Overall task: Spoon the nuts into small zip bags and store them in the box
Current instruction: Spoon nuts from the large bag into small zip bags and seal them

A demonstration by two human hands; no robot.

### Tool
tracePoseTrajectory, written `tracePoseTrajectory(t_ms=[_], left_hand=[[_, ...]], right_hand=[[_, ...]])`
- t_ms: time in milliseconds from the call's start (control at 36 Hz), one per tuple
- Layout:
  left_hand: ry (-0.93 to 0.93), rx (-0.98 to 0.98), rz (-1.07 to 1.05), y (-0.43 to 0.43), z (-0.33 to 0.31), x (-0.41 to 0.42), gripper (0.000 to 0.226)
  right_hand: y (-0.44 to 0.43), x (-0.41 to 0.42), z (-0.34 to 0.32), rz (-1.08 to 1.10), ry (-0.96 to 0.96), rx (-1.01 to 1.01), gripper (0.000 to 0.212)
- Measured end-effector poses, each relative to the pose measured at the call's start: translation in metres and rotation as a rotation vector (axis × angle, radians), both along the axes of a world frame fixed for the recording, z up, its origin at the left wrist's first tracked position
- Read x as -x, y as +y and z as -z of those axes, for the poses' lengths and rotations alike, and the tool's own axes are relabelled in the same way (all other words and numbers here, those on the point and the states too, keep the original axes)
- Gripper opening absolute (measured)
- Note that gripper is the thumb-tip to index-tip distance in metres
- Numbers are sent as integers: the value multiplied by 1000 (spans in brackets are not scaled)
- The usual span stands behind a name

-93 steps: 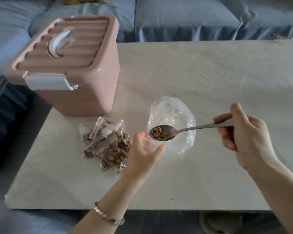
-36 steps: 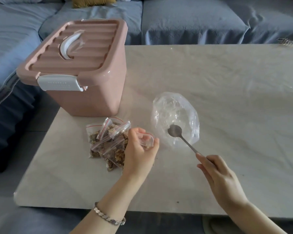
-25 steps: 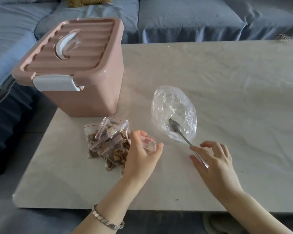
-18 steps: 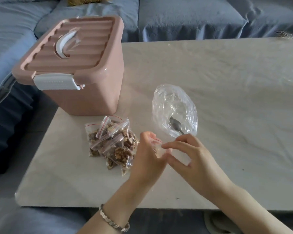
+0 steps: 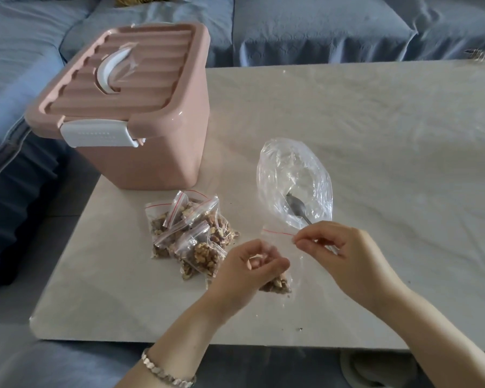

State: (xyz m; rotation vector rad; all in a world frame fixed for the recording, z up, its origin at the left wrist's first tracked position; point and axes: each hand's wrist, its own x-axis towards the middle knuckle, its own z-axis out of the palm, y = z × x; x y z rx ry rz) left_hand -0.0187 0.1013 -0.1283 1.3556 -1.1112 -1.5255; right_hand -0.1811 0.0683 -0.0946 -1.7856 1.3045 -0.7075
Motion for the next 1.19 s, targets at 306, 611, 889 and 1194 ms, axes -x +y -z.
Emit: tracePoseTrajectory(t_ms=[306,611,889,1194], left_hand=[[97,-4,-207,7,-7,6,13],[33,93,-245,13,-9,4,14],[-99,108,-188,9,-14,-1,17],[-312,200,-129,18,-11,-6,8]], right_hand=[[15,-9,8,209,-408,-236,25],[22,-8,9,365,-667,-425,23],[25,-6,10,352,-659,-399,29],[30,-10,16,328,-662,-343,33]])
